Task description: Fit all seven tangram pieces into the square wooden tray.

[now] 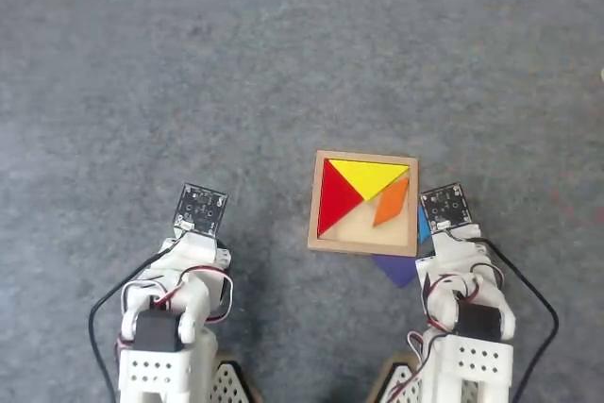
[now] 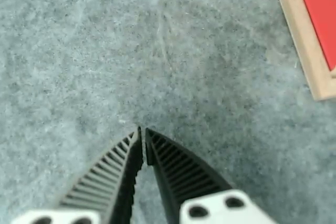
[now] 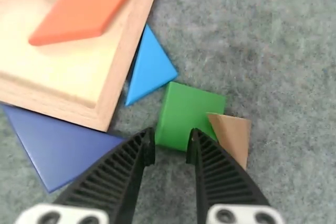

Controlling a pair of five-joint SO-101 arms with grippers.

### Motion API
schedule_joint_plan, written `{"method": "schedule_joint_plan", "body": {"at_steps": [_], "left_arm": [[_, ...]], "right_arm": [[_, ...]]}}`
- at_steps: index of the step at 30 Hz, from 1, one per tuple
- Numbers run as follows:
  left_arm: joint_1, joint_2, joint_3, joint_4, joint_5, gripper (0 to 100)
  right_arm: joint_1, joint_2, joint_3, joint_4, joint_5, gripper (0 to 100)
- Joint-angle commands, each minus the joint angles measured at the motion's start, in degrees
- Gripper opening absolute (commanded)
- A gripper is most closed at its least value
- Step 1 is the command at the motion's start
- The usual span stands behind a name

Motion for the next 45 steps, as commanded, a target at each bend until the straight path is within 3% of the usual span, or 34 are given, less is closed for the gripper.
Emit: {"method": "schedule_joint_plan", "body": {"at_steps": [1,36,45], "left_arm": [[-0.35,-1.23,-0.48,0.26,0.44,2],[-0.35,-1.23,-0.48,0.26,0.44,2],[-0.35,-1.23,-0.48,0.26,0.44,2]], "right_arm": [[0.04,-0.84,0.79,0.13,-0.35,11.3],[-0.22,-0.84,0.79,0.48,-0.35,11.6],[6.11,-0.04,-7.38,-0.66,4.57,11.6]]}}
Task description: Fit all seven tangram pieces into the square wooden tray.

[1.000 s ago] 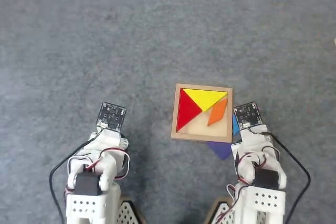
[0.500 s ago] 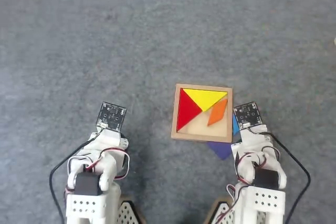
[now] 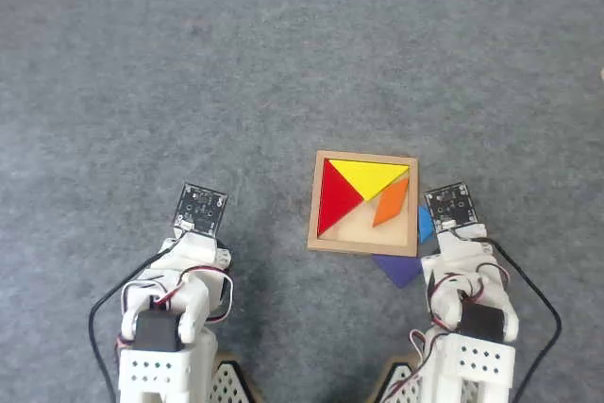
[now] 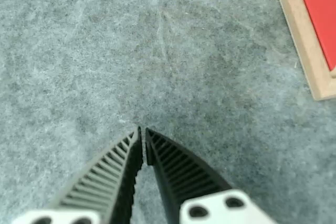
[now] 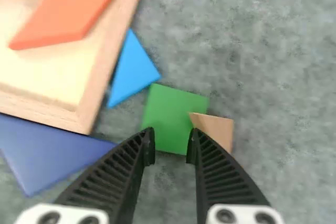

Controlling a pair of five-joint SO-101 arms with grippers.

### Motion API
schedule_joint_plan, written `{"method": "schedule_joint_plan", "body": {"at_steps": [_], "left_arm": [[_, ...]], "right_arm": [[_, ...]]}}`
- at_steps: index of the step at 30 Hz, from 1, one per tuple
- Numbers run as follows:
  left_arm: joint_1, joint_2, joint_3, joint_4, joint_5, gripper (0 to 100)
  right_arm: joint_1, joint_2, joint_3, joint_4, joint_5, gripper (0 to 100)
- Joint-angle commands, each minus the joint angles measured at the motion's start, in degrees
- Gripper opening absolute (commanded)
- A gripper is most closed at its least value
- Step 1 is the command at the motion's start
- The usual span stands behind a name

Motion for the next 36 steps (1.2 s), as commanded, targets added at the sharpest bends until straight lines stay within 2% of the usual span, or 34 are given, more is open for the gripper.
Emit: {"method": "schedule_joint_plan", "body": {"at_steps": [1,4,8,13,17,21,24,29,36], "left_arm": [[-0.35,-1.23,-0.48,0.26,0.44,2],[-0.35,-1.23,-0.48,0.26,0.44,2],[-0.26,-1.23,-0.48,0.26,0.44,2],[-0.35,-1.23,-0.48,0.26,0.44,2],[-0.18,-1.23,-0.48,0.26,0.44,2],[-0.35,-1.23,-0.48,0.26,0.44,2],[-0.35,-1.23,-0.48,0.26,0.44,2],[-0.35,-1.23,-0.48,0.26,0.44,2],[-0.35,-1.23,-0.48,0.26,0.44,2]], "right_arm": [[1.01,0.13,-8.35,2.86,1.23,11.6],[-1.27,4.35,-16.97,8.66,0.35,11.6],[-5.14,18.42,-28.48,11.12,-1.67,11.6],[-11.38,47.43,-42.02,6.46,-2.29,11.7],[-14.46,70.99,-55.82,2.33,-6.77,11.7],[-17.63,86.29,-67.87,2.33,-8.88,11.8],[-17.89,91.65,-69.71,2.59,-9.32,16.4],[-18.59,93.58,-67.16,-2.95,-10.64,24.3],[-18.95,93.05,-66.81,-3.03,-11.52,25.4]]}}
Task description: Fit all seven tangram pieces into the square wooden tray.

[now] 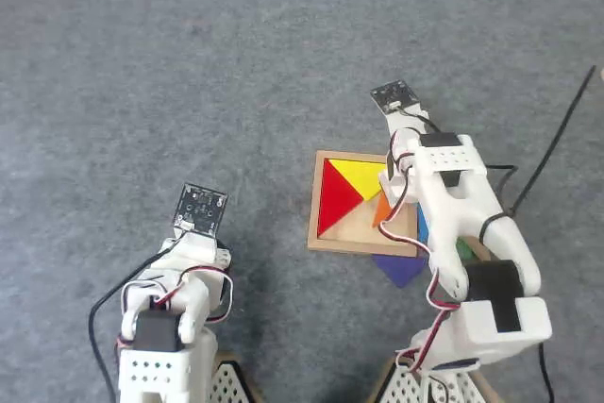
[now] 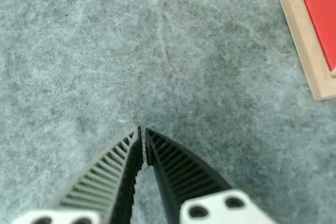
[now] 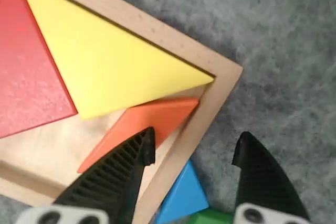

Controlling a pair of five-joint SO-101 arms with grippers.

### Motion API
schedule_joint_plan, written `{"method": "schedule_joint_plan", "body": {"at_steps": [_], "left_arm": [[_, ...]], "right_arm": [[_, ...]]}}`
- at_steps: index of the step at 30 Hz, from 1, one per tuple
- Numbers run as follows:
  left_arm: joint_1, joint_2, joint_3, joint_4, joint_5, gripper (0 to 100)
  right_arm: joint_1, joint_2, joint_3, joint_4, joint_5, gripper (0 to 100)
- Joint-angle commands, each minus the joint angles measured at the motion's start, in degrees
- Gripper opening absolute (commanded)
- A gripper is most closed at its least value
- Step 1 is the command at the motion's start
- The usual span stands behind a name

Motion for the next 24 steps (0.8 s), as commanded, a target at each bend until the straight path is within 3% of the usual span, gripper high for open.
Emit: {"method": "schedule_joint_plan", "body": {"at_steps": [1,8,24], "left_arm": [[-0.35,-1.23,-0.48,0.26,0.44,2],[-0.35,-1.23,-0.48,0.26,0.44,2],[-0.35,-1.23,-0.48,0.26,0.44,2]], "right_arm": [[-0.31,-1.98,-0.62,-0.66,-1.41,25.4],[-2.15,-1.27,0.53,-1.1,-1.32,25.4],[6.2,8.04,-11.78,-1.8,2.99,25.4]]}}
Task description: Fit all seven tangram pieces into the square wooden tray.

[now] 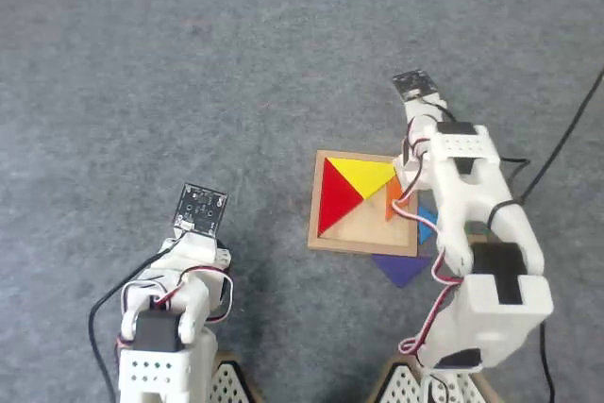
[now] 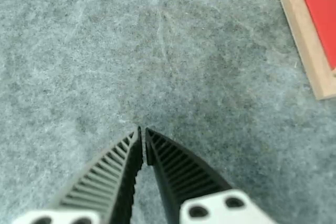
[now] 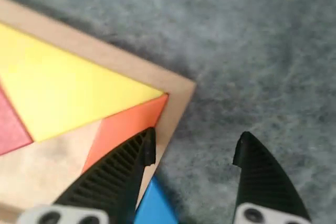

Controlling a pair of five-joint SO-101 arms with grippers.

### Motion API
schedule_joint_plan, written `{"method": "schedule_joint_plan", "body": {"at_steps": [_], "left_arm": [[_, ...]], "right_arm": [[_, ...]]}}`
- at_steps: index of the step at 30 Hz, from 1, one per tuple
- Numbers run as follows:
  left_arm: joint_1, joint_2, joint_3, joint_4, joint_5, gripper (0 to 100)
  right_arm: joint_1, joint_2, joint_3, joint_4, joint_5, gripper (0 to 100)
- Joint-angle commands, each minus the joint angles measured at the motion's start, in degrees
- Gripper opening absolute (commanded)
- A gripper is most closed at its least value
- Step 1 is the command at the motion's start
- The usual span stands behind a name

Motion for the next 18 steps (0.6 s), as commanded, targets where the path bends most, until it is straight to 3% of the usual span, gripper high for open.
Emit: {"method": "schedule_joint_plan", "body": {"at_steps": [1,10,18], "left_arm": [[-0.35,-1.23,-0.48,0.26,0.44,2],[-0.35,-1.23,-0.48,0.26,0.44,2],[-0.35,-1.23,-0.48,0.26,0.44,2]], "right_arm": [[1.1,0.84,-4.84,-0.84,1.49,25.4],[0.92,-10.59,-2.55,1.71,1.05,25.3],[1.1,-38.02,21.45,3.65,1.67,25.3]]}}
